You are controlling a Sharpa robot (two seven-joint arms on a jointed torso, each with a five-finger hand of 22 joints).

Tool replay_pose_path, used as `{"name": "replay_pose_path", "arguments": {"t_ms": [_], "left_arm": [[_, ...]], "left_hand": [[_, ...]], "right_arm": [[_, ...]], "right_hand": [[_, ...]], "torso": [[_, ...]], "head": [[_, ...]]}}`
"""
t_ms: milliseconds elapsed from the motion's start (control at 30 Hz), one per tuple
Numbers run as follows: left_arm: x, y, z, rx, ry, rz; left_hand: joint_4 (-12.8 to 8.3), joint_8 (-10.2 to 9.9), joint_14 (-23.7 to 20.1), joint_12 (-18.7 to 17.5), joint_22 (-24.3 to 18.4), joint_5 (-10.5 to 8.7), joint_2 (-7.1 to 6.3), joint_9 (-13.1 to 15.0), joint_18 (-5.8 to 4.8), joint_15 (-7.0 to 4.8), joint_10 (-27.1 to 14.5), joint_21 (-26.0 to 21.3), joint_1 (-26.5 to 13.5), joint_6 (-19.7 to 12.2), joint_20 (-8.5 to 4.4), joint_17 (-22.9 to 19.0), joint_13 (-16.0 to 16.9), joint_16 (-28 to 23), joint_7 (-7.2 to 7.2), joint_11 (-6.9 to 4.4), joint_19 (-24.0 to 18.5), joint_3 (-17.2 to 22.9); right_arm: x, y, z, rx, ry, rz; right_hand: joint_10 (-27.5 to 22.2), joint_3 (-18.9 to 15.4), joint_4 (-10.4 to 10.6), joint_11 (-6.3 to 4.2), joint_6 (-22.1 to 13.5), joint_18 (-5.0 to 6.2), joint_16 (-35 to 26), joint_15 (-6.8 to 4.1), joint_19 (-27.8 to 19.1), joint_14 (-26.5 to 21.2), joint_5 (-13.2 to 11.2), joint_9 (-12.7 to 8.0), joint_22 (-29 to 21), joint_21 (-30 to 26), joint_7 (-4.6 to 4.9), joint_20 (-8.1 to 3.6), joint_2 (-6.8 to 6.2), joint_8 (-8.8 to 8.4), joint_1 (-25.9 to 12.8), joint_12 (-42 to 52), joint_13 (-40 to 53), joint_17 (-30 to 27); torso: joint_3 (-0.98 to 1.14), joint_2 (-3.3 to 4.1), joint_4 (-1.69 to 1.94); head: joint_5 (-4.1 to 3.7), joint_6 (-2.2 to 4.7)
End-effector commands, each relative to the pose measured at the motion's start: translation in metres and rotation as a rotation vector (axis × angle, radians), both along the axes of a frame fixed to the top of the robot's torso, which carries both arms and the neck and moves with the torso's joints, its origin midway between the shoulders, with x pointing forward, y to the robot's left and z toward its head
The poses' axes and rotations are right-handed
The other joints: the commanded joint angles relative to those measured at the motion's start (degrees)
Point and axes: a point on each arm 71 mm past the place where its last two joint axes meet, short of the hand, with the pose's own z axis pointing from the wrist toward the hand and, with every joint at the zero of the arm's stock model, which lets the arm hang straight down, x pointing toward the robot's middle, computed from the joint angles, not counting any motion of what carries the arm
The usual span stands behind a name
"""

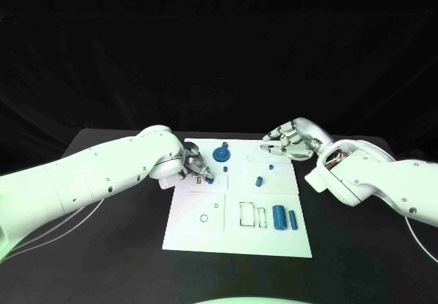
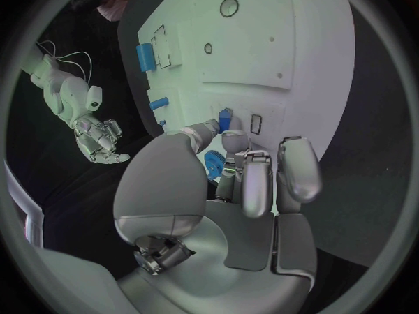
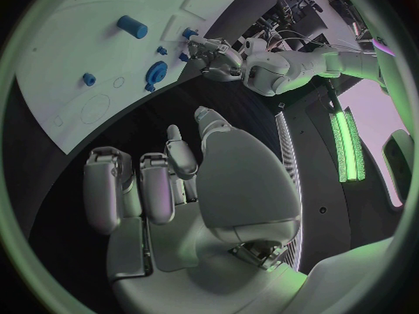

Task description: Assemble the parts on the task board

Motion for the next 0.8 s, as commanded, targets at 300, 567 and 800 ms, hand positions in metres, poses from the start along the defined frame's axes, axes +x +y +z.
{"name": "replay_pose_path", "arguments": {"t_ms": [300, 567, 800], "left_arm": [[-0.0011, 0.0009, -0.0004, 0.009, -0.006, -0.010], [-0.0030, 0.0005, -0.0013, 0.024, 0.010, -0.029], [-0.0036, -0.0018, -0.0014, 0.026, 0.013, -0.034]], "left_hand": [[-4.71, 0.45, 3.31, -0.26, 0.05, 0.19, 0.76, 0.18, -1.08, -0.40, 0.09, 0.34, 0.07, -0.07, -0.01, 5.92, -0.05, -0.35, -0.42, -0.18, -0.06, 4.61], [-4.87, 0.50, 3.30, -0.28, 0.05, 0.19, 0.72, 0.26, -1.08, -0.40, 0.11, 0.34, 0.04, -0.06, 0.00, 5.92, -0.07, -0.36, -0.43, -0.18, -0.06, 4.70], [-4.98, 0.60, 3.31, -0.36, 0.05, 0.18, 0.65, 0.37, -1.08, -0.39, 0.14, 0.33, -0.19, 0.01, 0.01, 5.93, -0.17, -0.35, -0.42, -0.16, -0.06, 4.72]], "right_arm": [[-0.0005, 0.0007, -0.0012, -0.007, 0.003, 0.012], [-0.0006, 0.0007, -0.0016, -0.008, 0.005, 0.012], [-0.0007, 0.0011, -0.0017, -0.008, 0.005, 0.013]], "right_hand": [[-0.08, 0.00, 0.06, -0.27, 0.33, 0.99, -0.18, -0.45, -0.41, 3.09, 0.12, 0.06, 8.56, -0.18, -0.08, -0.13, 0.46, 0.35, 0.08, -0.27, -0.05, 4.14], [-0.08, 0.00, 0.06, -0.27, 0.33, 0.99, -0.18, -0.45, -0.41, 3.09, 0.12, 0.06, 8.56, -0.18, -0.08, -0.13, 0.46, 0.35, 0.08, -0.27, -0.05, 4.14], [-0.08, 0.00, 0.06, -0.27, 0.33, 0.99, -0.18, -0.45, -0.41, 3.09, 0.12, 0.06, 8.56, -0.18, -0.08, -0.13, 0.46, 0.35, 0.08, -0.27, -0.05, 4.14]], "torso": [[0.02, -0.02, 0.00], [0.03, -0.03, 0.03], [0.04, -0.02, 0.01]], "head": [[0.01, -0.12], [-0.06, -0.10], [0.00, -0.08]]}}
